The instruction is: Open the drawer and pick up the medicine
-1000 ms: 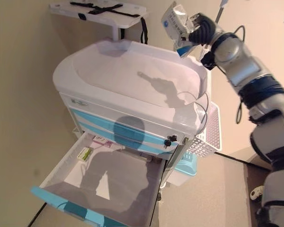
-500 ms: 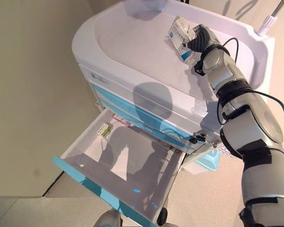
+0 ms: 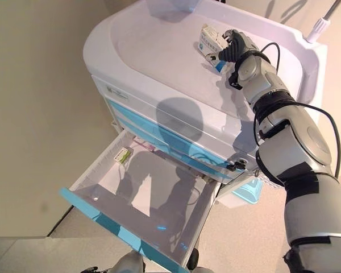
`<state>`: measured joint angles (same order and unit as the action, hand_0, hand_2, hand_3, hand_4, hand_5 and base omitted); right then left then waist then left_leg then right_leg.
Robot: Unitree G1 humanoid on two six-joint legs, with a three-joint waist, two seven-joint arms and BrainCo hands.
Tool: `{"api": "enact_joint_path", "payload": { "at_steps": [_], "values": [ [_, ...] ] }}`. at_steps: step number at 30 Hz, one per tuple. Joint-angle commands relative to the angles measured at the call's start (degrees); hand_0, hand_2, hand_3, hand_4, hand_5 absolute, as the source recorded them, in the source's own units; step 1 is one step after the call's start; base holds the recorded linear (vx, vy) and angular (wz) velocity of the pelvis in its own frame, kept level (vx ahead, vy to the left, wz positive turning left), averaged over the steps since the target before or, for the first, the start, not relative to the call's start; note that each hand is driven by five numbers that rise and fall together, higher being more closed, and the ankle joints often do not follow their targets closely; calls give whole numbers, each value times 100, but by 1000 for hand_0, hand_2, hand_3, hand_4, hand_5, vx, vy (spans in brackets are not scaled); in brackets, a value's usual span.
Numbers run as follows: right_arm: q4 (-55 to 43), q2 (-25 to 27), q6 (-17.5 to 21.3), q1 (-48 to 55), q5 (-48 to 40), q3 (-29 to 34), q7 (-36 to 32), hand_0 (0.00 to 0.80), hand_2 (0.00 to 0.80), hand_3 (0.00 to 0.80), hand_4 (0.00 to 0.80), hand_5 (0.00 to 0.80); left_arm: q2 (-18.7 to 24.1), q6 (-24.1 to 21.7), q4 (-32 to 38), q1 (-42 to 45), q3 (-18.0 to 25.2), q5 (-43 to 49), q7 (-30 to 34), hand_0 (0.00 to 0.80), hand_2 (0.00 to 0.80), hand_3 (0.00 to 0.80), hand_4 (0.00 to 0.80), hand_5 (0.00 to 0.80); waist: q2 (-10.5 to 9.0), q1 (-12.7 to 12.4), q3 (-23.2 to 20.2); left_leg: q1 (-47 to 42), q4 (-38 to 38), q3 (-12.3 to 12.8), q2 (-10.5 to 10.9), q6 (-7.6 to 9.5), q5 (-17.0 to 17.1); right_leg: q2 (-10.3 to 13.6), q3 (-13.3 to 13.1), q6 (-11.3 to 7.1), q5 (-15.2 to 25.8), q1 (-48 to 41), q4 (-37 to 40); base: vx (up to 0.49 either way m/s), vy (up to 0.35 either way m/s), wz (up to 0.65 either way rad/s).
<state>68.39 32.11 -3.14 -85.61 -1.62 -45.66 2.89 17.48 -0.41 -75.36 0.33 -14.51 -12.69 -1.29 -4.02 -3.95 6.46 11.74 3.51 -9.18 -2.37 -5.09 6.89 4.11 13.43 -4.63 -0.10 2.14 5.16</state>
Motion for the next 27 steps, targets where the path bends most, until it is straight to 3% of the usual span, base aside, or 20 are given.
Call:
{"api": "enact_joint_path", "payload": {
  "at_steps": [1,7,13,19,25,27],
  "values": [
    [302,-141,120,-427,89,-363,-22,0,0,0,0,0,117,-18,-201,-241,-25,-160,-57,0,0,0,0,0,-279,-105,145,-273,-33,67,378,226,-337,173,-65,-243,48,334,-483,0,0,0],
    [-8,-39,191,-458,-227,-98,288,0,0,0,0,0,93,-6,-228,-243,-18,-158,-65,0,0,0,0,0,-269,-44,123,-315,-41,91,372,235,-362,175,-104,-233,24,310,-508,0,0,0],
    [-1625,632,360,-104,-302,643,934,0,0,0,0,0,81,6,-169,-141,187,-20,-122,0,0,0,0,0,-213,55,93,-413,-61,202,354,271,-449,176,-194,-246,-1,264,-514,5,4,-2],
    [-3232,1154,781,854,-769,2068,1657,0,0,0,0,0,39,21,-99,-31,359,196,-220,0,0,0,0,0,-89,137,60,-558,-99,364,349,321,-553,186,-327,-265,-35,184,-516,20,18,-8],
    [-4364,1107,1344,2146,-1469,3467,2051,0,0,0,0,0,-58,82,-58,108,429,421,-251,0,0,0,0,0,103,300,-66,-824,-68,688,331,362,-659,199,-562,-298,-39,53,-485,24,37,-26],
    [-4455,1092,1417,2361,-1604,3678,2112,0,0,0,0,0,-71,92,-42,131,435,442,-264,0,0,0,0,0,135,329,-87,-864,-61,741,331,365,-670,198,-599,-302,-32,41,-473,12,19,-37]
  ]
}}
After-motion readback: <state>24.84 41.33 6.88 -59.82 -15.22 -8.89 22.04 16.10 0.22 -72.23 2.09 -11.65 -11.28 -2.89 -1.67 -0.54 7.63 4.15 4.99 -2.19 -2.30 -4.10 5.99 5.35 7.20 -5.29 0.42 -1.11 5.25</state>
